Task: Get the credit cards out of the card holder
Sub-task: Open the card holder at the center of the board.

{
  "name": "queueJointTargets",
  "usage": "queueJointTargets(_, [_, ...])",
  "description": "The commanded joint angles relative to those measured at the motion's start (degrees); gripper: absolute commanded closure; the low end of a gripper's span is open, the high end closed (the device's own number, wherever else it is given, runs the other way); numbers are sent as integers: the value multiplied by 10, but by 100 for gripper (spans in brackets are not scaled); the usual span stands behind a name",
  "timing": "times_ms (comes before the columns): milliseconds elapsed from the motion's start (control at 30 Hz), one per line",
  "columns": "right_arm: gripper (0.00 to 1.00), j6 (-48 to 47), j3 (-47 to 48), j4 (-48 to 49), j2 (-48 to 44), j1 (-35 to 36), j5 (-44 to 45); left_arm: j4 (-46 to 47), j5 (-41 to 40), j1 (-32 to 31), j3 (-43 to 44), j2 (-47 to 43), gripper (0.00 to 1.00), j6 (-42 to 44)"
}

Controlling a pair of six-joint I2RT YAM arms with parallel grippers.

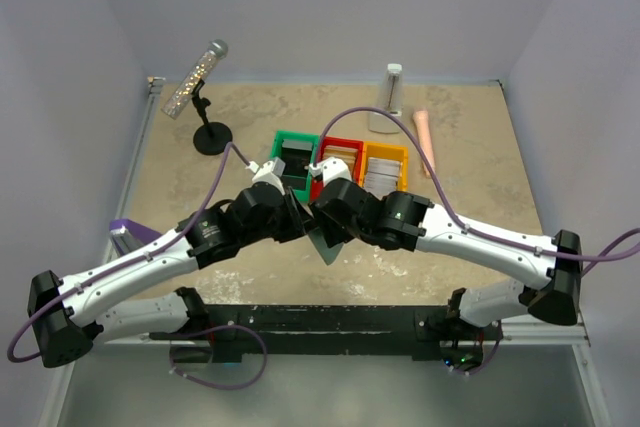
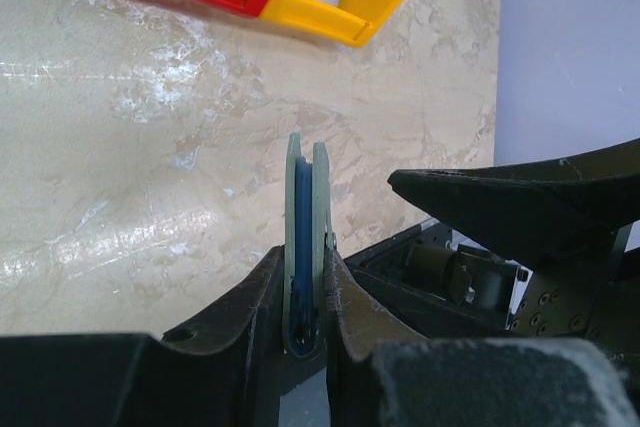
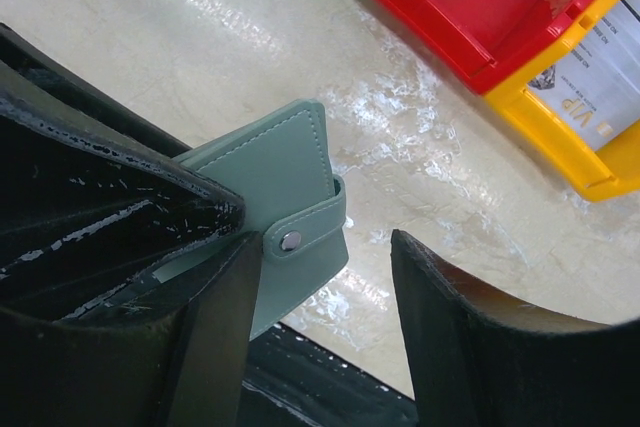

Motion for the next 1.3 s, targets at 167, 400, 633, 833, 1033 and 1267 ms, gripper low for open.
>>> queueJointTargets(167, [43, 4, 39, -13, 24, 12, 51, 18, 34, -4, 37, -2, 100, -34])
queueJointTargets(400, [46, 7, 48, -39, 50, 17, 79, 26, 45, -4, 42, -3, 100, -41])
queueJointTargets(633, [54, 9, 45, -43, 63, 17, 88, 31, 49, -4, 43, -8, 100, -45])
queueJointTargets(833, [64, 9, 40, -42, 69, 17, 85, 35, 54, -4, 41, -10, 100, -46])
queueJointTargets(1033, [75, 8, 38, -44, 72, 17, 86, 38, 56, -4, 39, -11, 100, -47])
queueJointTargets(1267, [89, 10, 35, -49, 73, 17, 86, 38, 54, -4, 37, -14, 100, -43])
